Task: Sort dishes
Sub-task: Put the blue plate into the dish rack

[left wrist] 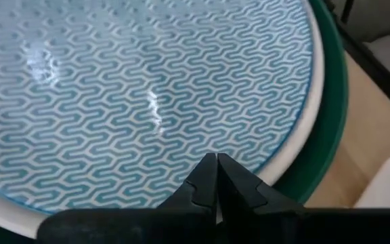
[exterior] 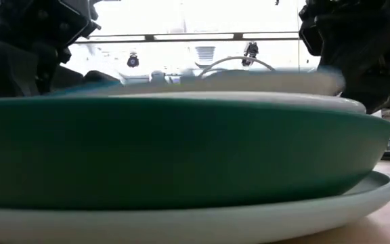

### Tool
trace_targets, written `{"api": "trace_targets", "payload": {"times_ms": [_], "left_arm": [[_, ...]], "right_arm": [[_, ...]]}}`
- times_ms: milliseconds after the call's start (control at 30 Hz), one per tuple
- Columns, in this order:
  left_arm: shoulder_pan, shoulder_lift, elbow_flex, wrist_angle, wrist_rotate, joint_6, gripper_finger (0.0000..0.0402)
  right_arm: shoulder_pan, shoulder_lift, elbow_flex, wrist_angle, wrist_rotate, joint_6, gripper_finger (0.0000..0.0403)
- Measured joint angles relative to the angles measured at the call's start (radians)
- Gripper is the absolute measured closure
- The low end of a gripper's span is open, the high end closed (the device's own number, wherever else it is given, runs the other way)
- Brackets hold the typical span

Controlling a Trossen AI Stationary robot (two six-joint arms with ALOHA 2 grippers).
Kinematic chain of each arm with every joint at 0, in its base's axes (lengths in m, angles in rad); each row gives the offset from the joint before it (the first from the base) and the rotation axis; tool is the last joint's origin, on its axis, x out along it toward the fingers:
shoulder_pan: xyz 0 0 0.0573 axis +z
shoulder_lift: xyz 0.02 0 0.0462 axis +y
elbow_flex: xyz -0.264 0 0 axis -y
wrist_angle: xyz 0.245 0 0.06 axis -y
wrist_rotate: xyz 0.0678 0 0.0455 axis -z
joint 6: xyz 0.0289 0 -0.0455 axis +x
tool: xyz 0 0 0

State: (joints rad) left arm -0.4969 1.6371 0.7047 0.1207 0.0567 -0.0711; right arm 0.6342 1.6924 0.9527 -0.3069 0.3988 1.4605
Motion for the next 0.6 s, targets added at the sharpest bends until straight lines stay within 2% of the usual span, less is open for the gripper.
{"api": "trace_targets", "payload": {"times_ms": [367, 600], "left_arm": [[0.003, 0.030, -0.006, 0.044, -0.051, 0.006, 0.0401], [0.003, 0.030, -0.006, 0.045, -0.051, 0.002, 0.0401]], "right_arm": [[-0.020, -0.015, 0.000, 0.000, 0.019, -0.013, 0.0217], [-0.026, -0.111, 0.000, -0.026, 0.050, -0.018, 0.0217]]}}
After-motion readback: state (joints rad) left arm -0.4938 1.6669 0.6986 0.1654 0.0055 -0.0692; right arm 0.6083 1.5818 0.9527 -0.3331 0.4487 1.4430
